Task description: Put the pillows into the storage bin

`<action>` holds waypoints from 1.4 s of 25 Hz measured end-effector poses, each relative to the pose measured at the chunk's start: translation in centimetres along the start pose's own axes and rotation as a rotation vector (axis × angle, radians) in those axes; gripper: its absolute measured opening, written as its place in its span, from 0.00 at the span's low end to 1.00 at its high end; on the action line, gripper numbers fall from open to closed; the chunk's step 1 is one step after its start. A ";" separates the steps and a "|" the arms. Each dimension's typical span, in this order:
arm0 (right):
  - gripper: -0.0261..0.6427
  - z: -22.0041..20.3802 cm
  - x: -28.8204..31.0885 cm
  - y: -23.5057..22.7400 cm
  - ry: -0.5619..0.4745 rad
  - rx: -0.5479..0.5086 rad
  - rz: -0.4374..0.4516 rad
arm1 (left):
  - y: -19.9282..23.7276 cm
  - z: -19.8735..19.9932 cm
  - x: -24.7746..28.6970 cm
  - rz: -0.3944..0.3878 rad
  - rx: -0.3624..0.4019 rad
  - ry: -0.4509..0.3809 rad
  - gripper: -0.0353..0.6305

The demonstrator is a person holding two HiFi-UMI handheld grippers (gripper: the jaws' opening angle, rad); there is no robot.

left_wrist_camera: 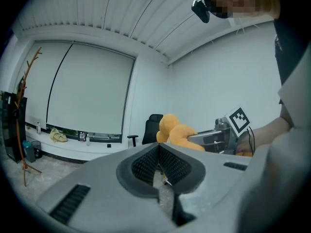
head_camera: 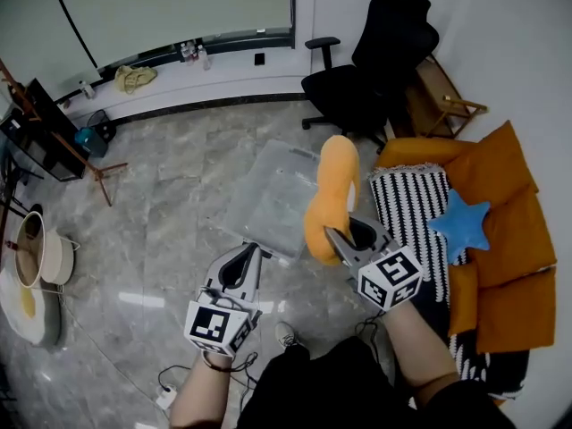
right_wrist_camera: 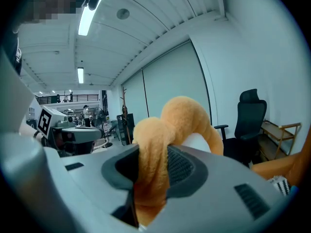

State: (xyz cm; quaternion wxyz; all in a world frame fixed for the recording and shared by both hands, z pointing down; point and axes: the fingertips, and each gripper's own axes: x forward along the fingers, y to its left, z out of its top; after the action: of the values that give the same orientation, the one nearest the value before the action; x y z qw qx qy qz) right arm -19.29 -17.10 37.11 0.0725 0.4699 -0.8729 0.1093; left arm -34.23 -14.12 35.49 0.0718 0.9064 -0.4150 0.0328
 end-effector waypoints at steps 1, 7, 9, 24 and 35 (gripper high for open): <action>0.23 -0.1 0.9 0.1 0.004 -0.004 0.006 | 0.7 -0.3 0.2 0.006 -0.003 0.003 0.06; 0.23 -1.6 5.7 -0.7 0.043 -0.004 0.080 | 2.9 -2.6 2.1 0.055 -0.040 0.053 0.06; 0.23 -2.2 7.4 -1.2 0.060 0.003 0.114 | 3.5 -3.3 2.9 0.079 -0.048 0.067 0.06; 0.23 -16.2 22.3 -8.2 0.212 -0.004 0.372 | 8.3 -14.3 12.6 0.299 -0.173 0.160 0.06; 0.24 -33.7 31.3 -8.3 0.368 -0.013 0.401 | 12.3 -28.7 14.0 0.319 -0.275 0.238 0.06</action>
State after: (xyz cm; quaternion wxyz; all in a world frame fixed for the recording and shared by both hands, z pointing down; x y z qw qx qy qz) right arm -28.68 -38.00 77.85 0.2101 0.2594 -0.9213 0.1993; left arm -34.42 -28.02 66.76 0.2366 0.8010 -0.5420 0.0934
